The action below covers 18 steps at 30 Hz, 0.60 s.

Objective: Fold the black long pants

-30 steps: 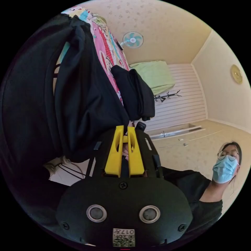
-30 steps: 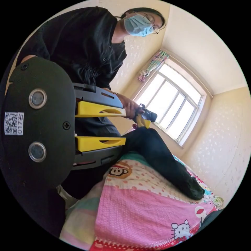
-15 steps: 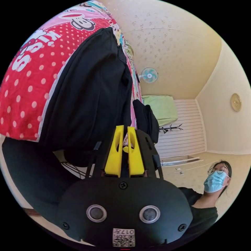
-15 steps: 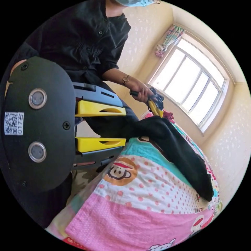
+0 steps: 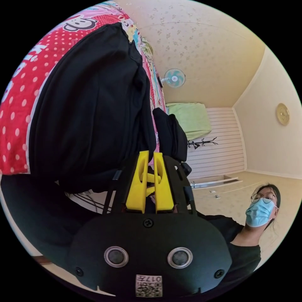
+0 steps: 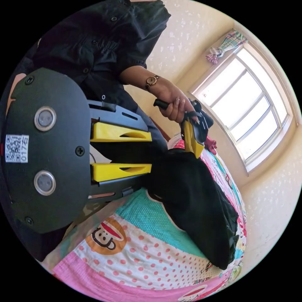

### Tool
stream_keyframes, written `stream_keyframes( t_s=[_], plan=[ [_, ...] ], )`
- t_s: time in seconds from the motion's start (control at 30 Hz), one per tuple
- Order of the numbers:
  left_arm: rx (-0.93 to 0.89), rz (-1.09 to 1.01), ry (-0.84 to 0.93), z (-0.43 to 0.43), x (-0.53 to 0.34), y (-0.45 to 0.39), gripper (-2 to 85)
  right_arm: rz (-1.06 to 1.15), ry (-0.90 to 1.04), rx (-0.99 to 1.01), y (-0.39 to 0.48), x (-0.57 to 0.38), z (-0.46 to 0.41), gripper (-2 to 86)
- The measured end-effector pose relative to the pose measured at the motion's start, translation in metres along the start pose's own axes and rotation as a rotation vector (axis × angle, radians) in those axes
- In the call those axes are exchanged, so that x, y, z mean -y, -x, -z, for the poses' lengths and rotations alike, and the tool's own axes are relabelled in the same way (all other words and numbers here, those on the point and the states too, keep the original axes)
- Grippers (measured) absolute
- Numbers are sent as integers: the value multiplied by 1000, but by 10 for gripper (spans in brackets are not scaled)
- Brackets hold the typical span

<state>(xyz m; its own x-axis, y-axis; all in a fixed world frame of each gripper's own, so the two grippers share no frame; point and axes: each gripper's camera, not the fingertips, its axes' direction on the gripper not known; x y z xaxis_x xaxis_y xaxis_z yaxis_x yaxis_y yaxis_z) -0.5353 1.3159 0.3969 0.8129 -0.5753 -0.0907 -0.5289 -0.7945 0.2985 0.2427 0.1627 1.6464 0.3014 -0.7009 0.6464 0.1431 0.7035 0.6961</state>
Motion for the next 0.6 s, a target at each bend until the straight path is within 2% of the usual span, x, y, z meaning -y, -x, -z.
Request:
stream_keyframes(
  t_s=[0.13, 0.27, 0.4, 0.53, 0.6],
  plan=[
    [-14, 8, 8, -8, 0, -6, 35, 4, 60, -22, 1, 4, -39, 87],
    [-19, 13, -14, -7, -5, -8, 14, -7, 119, 13, 2, 8, -76, 28],
    [-163, -36, -93, 8, -14, -10, 10, 37, 125, 59, 19, 3, -84, 14],
    [45, -19, -85, 14, -32, -18, 21, -29, 98, -44, 20, -6, -89, 23],
    [77, -22, -62, 6, -38, -22, 30, -63, 103, -66, 18, -4, -93, 40]
  ],
)
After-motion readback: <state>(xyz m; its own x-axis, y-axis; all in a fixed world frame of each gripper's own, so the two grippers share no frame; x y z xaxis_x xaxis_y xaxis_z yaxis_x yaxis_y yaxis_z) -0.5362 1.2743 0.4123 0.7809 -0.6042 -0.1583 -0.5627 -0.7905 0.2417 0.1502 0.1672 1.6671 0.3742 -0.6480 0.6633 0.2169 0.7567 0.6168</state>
